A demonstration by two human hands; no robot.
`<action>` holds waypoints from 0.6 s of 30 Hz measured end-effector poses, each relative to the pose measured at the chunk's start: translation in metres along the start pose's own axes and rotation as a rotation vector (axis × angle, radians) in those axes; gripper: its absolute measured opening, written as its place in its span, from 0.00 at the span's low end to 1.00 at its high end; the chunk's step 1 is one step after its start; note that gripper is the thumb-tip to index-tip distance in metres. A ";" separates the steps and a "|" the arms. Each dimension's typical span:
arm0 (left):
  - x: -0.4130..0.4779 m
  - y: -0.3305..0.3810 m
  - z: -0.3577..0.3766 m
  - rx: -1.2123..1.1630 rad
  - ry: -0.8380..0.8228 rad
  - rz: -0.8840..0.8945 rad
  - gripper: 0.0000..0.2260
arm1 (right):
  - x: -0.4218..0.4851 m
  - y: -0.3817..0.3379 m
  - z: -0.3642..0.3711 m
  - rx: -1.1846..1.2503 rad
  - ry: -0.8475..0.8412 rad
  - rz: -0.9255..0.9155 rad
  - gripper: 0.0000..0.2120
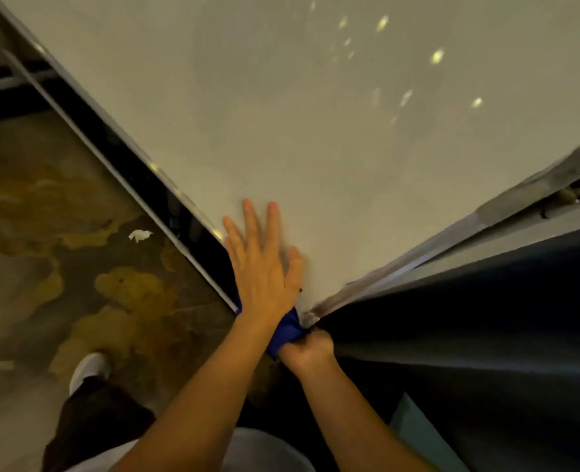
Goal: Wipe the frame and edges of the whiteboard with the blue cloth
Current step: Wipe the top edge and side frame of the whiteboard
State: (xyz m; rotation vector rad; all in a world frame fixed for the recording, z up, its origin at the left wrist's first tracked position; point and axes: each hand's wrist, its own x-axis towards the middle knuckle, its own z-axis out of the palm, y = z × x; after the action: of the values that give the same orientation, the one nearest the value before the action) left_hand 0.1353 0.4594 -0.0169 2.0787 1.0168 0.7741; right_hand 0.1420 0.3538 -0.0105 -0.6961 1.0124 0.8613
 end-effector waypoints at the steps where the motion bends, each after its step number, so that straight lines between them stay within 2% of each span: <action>1: 0.000 0.001 0.003 -0.132 -0.007 -0.229 0.33 | 0.000 -0.004 0.000 -0.060 -0.007 -0.017 0.21; 3: 0.004 0.004 0.005 -0.554 0.031 -0.632 0.35 | -0.004 -0.011 0.001 -0.165 -0.015 -0.016 0.22; 6: 0.023 0.002 0.000 -1.001 0.082 -0.921 0.35 | -0.010 -0.020 -0.001 -0.233 0.029 0.053 0.20; 8: 0.031 -0.010 -0.009 -1.221 -0.027 -1.104 0.33 | -0.012 -0.021 -0.009 -0.270 0.055 0.088 0.19; 10: 0.033 -0.021 -0.016 -1.387 -0.164 -1.109 0.29 | -0.019 -0.015 -0.018 -0.309 0.049 0.114 0.20; 14: 0.032 -0.035 -0.029 -1.532 -0.401 -1.027 0.27 | -0.045 0.000 -0.038 -0.345 -0.120 0.214 0.21; 16: 0.033 -0.042 -0.030 -1.553 -0.485 -1.035 0.29 | -0.065 0.001 -0.028 -0.437 -0.247 0.231 0.25; 18: 0.032 -0.045 -0.031 -1.515 -0.538 -1.091 0.31 | -0.088 -0.002 0.011 -0.635 -0.423 0.193 0.27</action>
State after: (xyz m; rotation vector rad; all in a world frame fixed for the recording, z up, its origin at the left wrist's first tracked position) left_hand 0.1102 0.5162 -0.0272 0.2385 0.6569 0.1588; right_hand 0.1246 0.3375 0.0747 -0.9020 0.4178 1.4570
